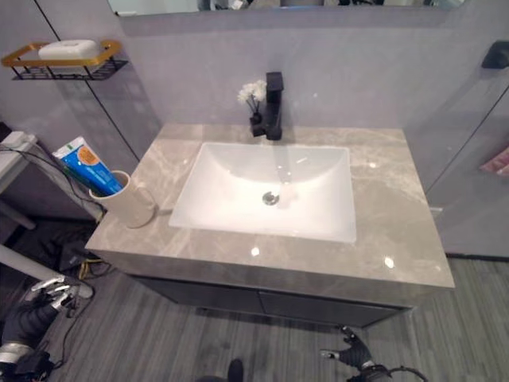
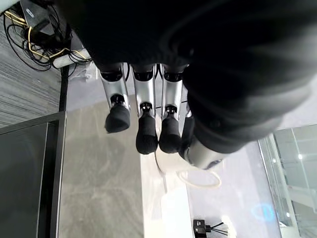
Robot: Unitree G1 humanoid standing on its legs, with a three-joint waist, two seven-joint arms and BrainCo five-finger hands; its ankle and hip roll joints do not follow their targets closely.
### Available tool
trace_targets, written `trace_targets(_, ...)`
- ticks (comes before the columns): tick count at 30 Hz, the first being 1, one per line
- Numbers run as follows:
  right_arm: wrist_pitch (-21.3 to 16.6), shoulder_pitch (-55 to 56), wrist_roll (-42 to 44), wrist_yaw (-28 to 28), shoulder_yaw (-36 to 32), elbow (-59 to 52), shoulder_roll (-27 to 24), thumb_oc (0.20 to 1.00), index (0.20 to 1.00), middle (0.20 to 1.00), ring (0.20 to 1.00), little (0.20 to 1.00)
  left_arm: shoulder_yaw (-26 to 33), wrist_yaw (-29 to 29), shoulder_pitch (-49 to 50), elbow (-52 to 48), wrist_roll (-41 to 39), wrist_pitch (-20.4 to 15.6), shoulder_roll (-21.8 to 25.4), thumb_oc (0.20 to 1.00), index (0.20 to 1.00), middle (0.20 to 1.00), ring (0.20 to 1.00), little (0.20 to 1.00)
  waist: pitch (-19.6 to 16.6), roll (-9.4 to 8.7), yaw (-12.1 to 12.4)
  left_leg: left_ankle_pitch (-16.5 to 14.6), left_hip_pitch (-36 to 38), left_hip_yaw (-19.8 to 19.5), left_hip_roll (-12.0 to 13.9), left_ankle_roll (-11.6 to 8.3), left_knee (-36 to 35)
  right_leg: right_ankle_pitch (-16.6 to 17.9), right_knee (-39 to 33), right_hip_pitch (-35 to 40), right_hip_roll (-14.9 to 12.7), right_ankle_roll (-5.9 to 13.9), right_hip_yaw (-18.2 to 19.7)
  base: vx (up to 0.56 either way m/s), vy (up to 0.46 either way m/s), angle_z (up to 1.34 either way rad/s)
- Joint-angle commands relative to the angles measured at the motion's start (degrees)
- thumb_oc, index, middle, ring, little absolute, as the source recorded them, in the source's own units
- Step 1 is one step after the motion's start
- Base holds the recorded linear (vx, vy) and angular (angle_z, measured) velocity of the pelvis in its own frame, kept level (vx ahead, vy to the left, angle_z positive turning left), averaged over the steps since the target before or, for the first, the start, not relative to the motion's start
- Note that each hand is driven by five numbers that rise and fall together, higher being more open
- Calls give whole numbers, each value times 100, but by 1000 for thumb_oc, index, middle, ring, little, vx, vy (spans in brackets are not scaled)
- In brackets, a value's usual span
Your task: Put brush and paste in cup on sink, flatten towel.
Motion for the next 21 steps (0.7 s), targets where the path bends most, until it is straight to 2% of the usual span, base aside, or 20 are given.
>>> trace_targets(1, -157, -409, -157, -143, -13, 24, -97, 1000, 1000, 1000, 1000, 1000, 512, 218, -271, 18, 90, -432, 258, 200, 200, 200, 200, 200, 149, -291, 79, 202, -295, -65, 8, 15, 23, 361, -7, -59, -471, 352, 232, -4, 25, -3)
trace_targets(11, -60, -586, -241, -245, -27, 38, -143, 1000, 1000, 1000, 1000, 1000, 343, 482, -724, 91, 364, -462, 260, 200, 200, 200, 200, 200, 225, -204, -78, 171, -382, 24, -48, 28, 23, 408, -7, -193, -544, 387, 303, 6, 10, 0)
trace_targets(16, -27, -716, -338, -380, -24, -120, -192, 1000, 1000, 1000, 1000, 1000, 265, 602, -995, 295, -77, -432, 163, 200, 200, 200, 200, 200, 358, -146, -200, 202, -554, 131, -45, 30, 23, 473, -7, -474, -566, 393, 457, -24, 16, -14)
trace_targets(21, -2, -778, -419, -434, -65, -43, -246, 1000, 1000, 1000, 1000, 1000, 353, 676, -1028, 314, -5, -494, 192, 200, 200, 200, 200, 200, 481, -134, -232, 204, -616, 209, -75, 53, 23, 492, -7, -571, -588, 396, 536, 8, 19, -13)
